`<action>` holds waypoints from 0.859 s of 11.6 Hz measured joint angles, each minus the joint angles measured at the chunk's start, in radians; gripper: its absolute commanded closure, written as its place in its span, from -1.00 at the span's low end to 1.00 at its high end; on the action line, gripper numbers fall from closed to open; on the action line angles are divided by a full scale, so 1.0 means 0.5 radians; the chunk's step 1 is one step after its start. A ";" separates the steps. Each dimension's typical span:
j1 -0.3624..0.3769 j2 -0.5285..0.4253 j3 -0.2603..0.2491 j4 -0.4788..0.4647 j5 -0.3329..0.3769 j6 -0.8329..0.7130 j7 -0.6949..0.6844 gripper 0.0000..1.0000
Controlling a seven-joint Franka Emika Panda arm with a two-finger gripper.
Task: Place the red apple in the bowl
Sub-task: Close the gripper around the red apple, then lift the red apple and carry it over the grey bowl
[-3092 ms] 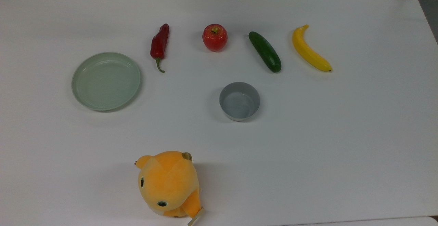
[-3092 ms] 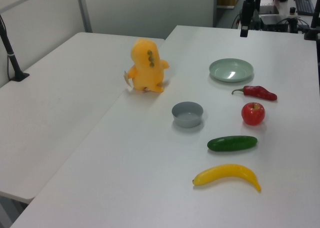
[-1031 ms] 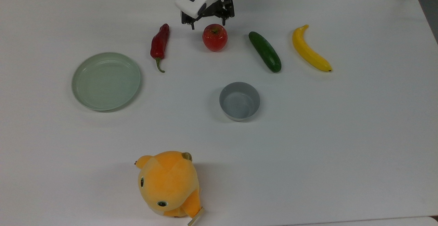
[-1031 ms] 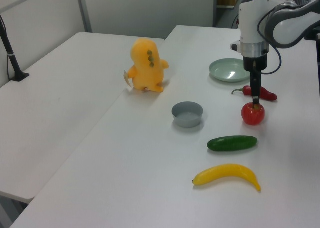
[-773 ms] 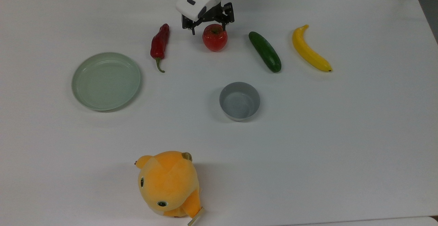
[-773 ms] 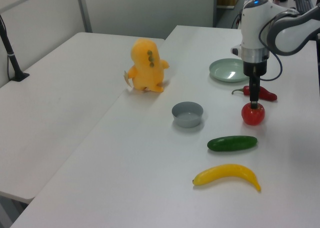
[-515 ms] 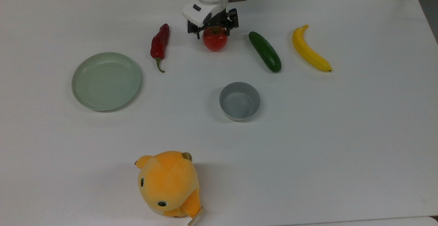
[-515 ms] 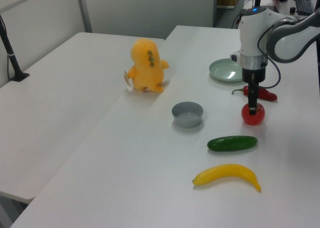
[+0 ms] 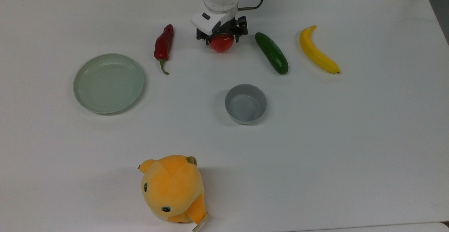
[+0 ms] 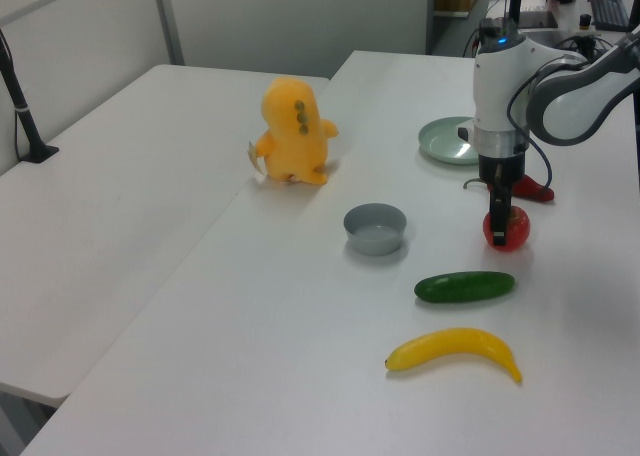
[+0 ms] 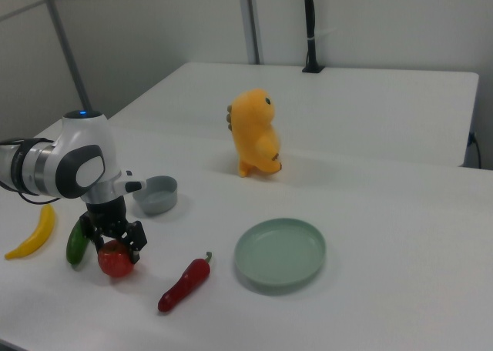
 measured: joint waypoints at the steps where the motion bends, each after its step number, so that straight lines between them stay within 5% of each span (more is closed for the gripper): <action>1: 0.000 0.000 0.005 0.000 0.000 -0.005 0.000 0.05; 2: 0.000 0.000 0.011 0.000 0.000 -0.006 0.001 0.42; 3: 0.000 -0.005 0.015 0.004 0.000 -0.012 0.001 0.53; 10: -0.020 -0.017 0.017 0.199 0.000 -0.248 0.005 0.56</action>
